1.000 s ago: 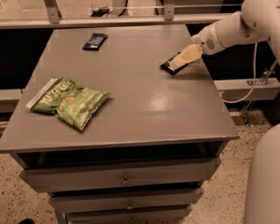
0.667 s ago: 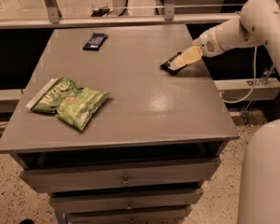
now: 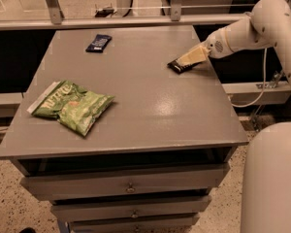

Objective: Pick rxbar chocolate

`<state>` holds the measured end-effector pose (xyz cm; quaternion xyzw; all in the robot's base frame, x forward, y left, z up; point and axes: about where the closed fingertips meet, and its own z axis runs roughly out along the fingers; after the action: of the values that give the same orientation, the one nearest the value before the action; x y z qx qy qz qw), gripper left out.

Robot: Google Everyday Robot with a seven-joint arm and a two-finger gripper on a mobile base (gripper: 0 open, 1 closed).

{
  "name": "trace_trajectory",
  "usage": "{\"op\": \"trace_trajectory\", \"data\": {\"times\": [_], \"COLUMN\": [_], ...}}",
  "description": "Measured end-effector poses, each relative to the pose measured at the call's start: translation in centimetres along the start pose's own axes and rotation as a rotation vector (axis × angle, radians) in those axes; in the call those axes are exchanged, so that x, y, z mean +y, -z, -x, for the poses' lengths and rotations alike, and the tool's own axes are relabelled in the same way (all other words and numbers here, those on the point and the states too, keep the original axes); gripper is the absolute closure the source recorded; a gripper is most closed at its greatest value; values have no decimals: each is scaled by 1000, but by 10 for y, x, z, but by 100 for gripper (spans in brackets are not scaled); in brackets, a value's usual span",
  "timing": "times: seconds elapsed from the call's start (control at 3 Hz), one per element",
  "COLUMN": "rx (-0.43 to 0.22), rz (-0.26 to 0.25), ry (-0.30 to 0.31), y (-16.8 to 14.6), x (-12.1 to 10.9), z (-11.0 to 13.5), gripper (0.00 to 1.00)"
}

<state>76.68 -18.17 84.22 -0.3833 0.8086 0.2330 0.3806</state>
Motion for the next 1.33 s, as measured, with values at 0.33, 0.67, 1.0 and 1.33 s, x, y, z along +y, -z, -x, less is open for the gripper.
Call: {"op": "trace_trajectory", "data": {"times": [0.33,0.67,1.0,1.33], "rx": [-2,-24,-75,-170], "rz": [8,39,67,91], "ry": [3,1,23,57], "y": [4,13,26,52], "x": [4,17,31,58], "z": [4,12,34,75], "gripper": [68,98,100,100]}}
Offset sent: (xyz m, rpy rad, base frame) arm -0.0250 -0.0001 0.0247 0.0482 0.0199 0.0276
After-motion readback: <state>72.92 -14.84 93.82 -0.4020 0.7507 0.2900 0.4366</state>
